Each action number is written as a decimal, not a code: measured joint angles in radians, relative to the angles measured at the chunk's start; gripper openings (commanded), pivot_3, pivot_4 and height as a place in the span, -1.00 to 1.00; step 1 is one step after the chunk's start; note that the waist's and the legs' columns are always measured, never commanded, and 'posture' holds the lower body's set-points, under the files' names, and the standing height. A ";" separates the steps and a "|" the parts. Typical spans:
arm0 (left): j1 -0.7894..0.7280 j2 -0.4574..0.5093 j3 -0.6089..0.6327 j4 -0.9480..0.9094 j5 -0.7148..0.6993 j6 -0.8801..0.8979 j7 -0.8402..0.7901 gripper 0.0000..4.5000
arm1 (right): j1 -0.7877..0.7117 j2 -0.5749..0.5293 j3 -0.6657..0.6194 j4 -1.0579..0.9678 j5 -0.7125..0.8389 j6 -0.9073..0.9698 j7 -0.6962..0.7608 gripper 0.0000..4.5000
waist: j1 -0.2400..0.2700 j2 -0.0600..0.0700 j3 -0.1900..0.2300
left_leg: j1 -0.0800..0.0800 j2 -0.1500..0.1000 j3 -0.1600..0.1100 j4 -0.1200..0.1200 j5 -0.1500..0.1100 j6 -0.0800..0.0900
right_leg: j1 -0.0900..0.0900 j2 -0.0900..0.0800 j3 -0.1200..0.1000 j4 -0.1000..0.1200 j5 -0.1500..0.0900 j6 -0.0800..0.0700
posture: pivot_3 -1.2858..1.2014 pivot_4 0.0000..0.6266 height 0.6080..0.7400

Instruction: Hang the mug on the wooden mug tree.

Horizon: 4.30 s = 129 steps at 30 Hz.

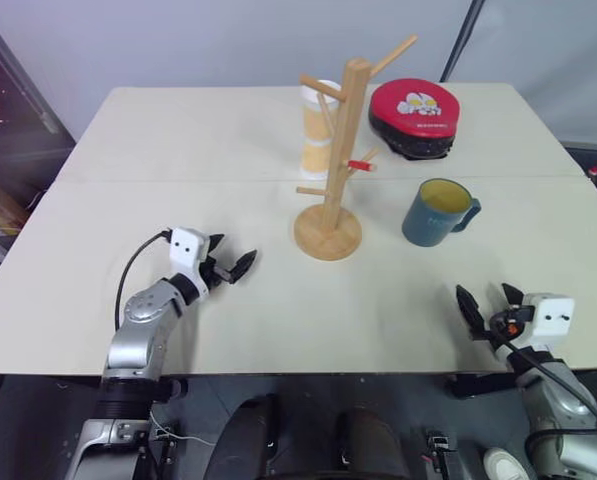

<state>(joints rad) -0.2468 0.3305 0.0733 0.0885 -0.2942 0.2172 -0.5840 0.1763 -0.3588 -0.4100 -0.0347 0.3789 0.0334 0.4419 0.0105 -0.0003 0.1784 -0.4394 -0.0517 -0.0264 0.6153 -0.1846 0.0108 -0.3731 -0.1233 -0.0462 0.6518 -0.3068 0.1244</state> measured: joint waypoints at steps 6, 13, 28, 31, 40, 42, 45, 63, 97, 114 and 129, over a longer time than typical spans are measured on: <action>0.004 0.012 0.004 -0.021 -0.002 0.018 0.012 1.00 | -0.015 -0.007 0.000 0.030 0.000 -0.023 0.014 0.99 | 0.000 0.000 0.000 | 0.000 0.000 0.000 0.000 0.000 0.000 | 0.000 0.000 0.000 0.000 0.000 0.000 | 0.03 -0.52 1.00; 0.010 0.015 0.020 -0.040 -0.024 0.050 0.008 1.00 | -0.035 -0.010 0.000 0.062 -0.010 -0.051 0.012 0.99 | 0.000 0.000 0.000 | 0.000 0.000 0.000 0.000 0.000 0.000 | 0.000 0.000 0.000 0.000 0.000 0.000 | 0.03 -0.52 1.00; 0.069 0.099 -0.173 -0.371 -0.172 0.149 -0.308 1.00 | -0.202 -0.104 0.006 0.157 -0.053 -0.040 -0.009 0.99 | -0.001 0.001 -0.001 | 0.000 0.000 0.001 0.000 0.000 0.000 | 0.000 0.000 0.001 0.000 0.000 -0.001 | 0.03 -0.52 1.00; 0.052 0.098 -0.190 -0.374 -0.173 0.151 -0.311 1.00 | -0.259 -0.126 0.021 0.192 -0.062 -0.037 -0.002 0.99 | -0.001 0.001 -0.001 | 0.000 0.000 0.001 0.000 0.000 0.000 | 0.000 0.000 0.001 0.000 0.000 -0.001 | 0.03 -0.52 1.00; 0.049 0.100 -0.209 -0.376 -0.172 0.148 -0.310 1.00 | -0.421 -0.165 0.052 0.368 -0.105 -0.047 0.003 0.99 | -0.001 0.001 -0.001 | 0.000 0.000 0.001 0.000 0.000 0.000 | 0.000 0.000 0.001 0.000 0.000 -0.001 | 0.03 -0.52 1.00; 0.056 0.101 -0.209 -0.380 -0.172 0.147 -0.309 1.00 | -0.449 -0.169 0.061 0.412 -0.118 -0.063 0.010 0.99 | -0.001 0.001 -0.001 | 0.000 0.000 0.002 0.000 0.000 0.000 | 0.000 0.000 0.001 0.000 0.000 -0.001 | 0.03 -0.52 1.00; 0.063 0.102 -0.208 -0.385 -0.172 0.142 -0.307 1.00 | -0.486 -0.170 0.074 0.465 -0.129 -0.077 0.018 0.99 | -0.004 0.001 -0.001 | 0.000 0.000 0.002 0.000 0.000 0.000 | 0.000 0.000 0.001 0.000 0.000 -0.001 | 0.03 -0.52 1.00; 0.076 0.119 -0.206 -0.407 -0.172 0.141 -0.290 1.00 | -0.678 -0.173 0.095 0.782 -0.169 -0.200 0.082 0.99 | -0.011 0.001 0.000 | 0.000 0.000 0.002 0.000 0.000 0.000 | 0.000 0.000 0.001 0.000 0.000 -0.001 | 0.03 -0.52 1.00; 0.058 0.158 -0.143 -0.354 -0.167 0.113 -0.269 1.00 | -0.377 -0.338 0.305 -0.194 -0.412 -0.144 0.220 -0.99 | -0.017 0.002 0.001 | 0.000 0.000 0.002 0.000 0.000 0.000 | -0.001 0.000 0.003 -0.001 0.000 -0.001 | 0.03 -0.52 1.00; 0.035 0.195 -0.060 -0.320 -0.189 0.084 -0.308 1.00 | -0.612 -0.369 0.380 -0.347 -0.475 0.071 0.235 -0.99 | 0.001 0.002 0.001 | -0.001 0.000 0.002 0.000 0.000 0.000 | -0.001 0.000 0.003 -0.002 0.000 -0.001 | 0.03 -0.52 1.00; -0.034 0.202 -0.021 -0.414 -0.303 0.167 -0.291 1.00 | -0.673 -0.369 0.446 -0.283 -0.498 0.142 0.249 -0.99 | 0.000 0.001 0.001 | -0.001 0.000 0.002 0.000 0.000 0.000 | -0.001 0.000 0.003 -0.002 0.000 -0.001 | 0.03 -0.52 1.00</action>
<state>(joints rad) -0.2808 0.5325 0.0523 -0.3259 -0.5971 0.3840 -0.8750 -0.4965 -0.7275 0.0356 -0.3178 -0.1190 0.1751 0.6911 0.0102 0.0012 0.1798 -0.4405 -0.0516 -0.0246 0.6153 -0.1846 0.0109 -0.3743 -0.1232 -0.0437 0.6502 -0.3065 0.1239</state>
